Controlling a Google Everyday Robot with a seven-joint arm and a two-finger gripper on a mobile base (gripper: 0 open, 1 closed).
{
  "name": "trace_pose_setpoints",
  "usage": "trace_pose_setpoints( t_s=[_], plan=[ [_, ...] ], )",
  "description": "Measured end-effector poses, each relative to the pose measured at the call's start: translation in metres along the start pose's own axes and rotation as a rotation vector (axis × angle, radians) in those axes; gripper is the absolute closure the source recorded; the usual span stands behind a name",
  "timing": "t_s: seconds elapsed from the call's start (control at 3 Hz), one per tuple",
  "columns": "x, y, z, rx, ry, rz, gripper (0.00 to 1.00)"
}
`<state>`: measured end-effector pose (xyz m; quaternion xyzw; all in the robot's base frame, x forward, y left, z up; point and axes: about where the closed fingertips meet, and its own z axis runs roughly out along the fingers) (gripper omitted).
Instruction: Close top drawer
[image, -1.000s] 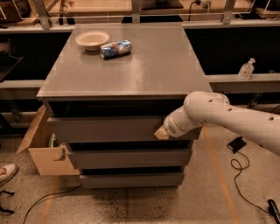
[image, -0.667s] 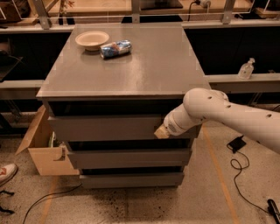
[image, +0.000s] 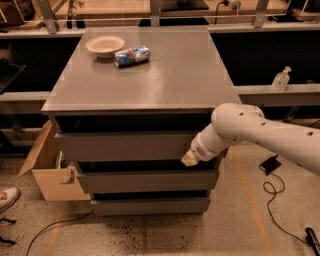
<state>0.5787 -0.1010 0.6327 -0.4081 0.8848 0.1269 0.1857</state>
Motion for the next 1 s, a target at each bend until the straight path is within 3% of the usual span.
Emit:
trace_pose_setpoints(
  t_s=[1.0],
  plan=[
    [0.126, -0.004, -0.06, 0.136, 0.142, 0.35, 1.0]
  ],
)
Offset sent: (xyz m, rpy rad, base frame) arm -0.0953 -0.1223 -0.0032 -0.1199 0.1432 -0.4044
